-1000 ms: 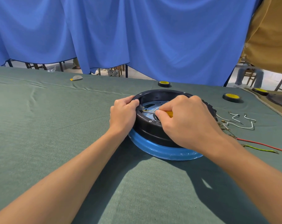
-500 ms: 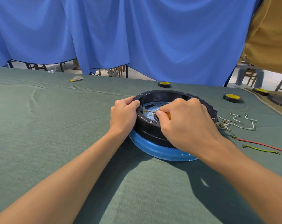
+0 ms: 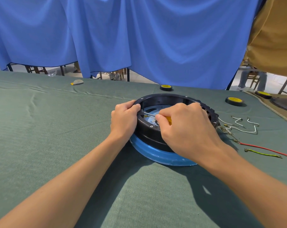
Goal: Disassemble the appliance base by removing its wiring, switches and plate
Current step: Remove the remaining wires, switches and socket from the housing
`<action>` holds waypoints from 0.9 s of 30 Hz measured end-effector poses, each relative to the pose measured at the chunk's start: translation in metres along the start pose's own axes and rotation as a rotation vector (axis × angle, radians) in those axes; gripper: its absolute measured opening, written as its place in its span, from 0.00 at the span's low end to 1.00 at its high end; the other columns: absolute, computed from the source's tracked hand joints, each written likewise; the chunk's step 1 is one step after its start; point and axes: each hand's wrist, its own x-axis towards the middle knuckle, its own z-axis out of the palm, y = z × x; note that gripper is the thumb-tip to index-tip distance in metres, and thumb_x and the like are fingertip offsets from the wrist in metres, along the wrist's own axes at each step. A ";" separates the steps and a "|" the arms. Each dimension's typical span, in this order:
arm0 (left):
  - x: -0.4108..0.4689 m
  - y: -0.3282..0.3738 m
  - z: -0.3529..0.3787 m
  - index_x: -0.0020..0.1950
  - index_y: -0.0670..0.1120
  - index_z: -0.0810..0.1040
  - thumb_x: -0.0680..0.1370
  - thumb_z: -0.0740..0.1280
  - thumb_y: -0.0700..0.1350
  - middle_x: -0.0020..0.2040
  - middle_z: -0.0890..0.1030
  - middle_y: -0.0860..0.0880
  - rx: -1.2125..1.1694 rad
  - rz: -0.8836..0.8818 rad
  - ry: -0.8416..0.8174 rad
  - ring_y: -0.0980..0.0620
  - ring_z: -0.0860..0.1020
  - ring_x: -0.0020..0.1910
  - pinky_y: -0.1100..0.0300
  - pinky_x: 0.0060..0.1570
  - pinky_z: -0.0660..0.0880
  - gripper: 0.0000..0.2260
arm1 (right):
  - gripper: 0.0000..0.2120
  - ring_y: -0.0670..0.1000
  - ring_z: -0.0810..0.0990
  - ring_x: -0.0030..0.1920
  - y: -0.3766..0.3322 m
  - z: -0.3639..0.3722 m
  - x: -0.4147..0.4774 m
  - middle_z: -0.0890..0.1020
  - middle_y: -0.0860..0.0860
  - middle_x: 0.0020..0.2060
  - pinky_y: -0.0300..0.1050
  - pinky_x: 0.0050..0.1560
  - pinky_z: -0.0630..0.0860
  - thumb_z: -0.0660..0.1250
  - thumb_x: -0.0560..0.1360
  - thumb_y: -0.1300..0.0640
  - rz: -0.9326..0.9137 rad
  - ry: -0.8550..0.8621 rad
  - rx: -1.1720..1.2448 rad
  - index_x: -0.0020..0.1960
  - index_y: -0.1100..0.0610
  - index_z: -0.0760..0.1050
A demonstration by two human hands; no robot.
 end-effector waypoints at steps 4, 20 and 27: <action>0.002 -0.003 0.000 0.30 0.65 0.80 0.77 0.64 0.45 0.35 0.83 0.59 -0.009 0.000 -0.006 0.53 0.81 0.44 0.49 0.52 0.77 0.19 | 0.21 0.57 0.63 0.29 0.000 -0.003 0.000 0.63 0.51 0.23 0.47 0.35 0.67 0.60 0.78 0.49 0.000 -0.038 0.007 0.28 0.53 0.60; -0.001 0.003 0.001 0.31 0.71 0.79 0.70 0.61 0.52 0.35 0.83 0.60 -0.023 -0.021 -0.026 0.52 0.81 0.44 0.46 0.52 0.77 0.14 | 0.16 0.61 0.65 0.33 -0.004 -0.001 -0.001 0.65 0.54 0.27 0.48 0.38 0.69 0.58 0.78 0.48 -0.019 -0.069 -0.082 0.34 0.54 0.65; -0.002 0.002 0.001 0.30 0.71 0.78 0.73 0.63 0.49 0.35 0.83 0.59 -0.023 -0.006 -0.016 0.52 0.81 0.44 0.48 0.51 0.77 0.17 | 0.15 0.61 0.68 0.35 -0.005 0.001 -0.001 0.71 0.55 0.31 0.48 0.37 0.65 0.58 0.78 0.50 -0.030 -0.041 -0.125 0.34 0.54 0.64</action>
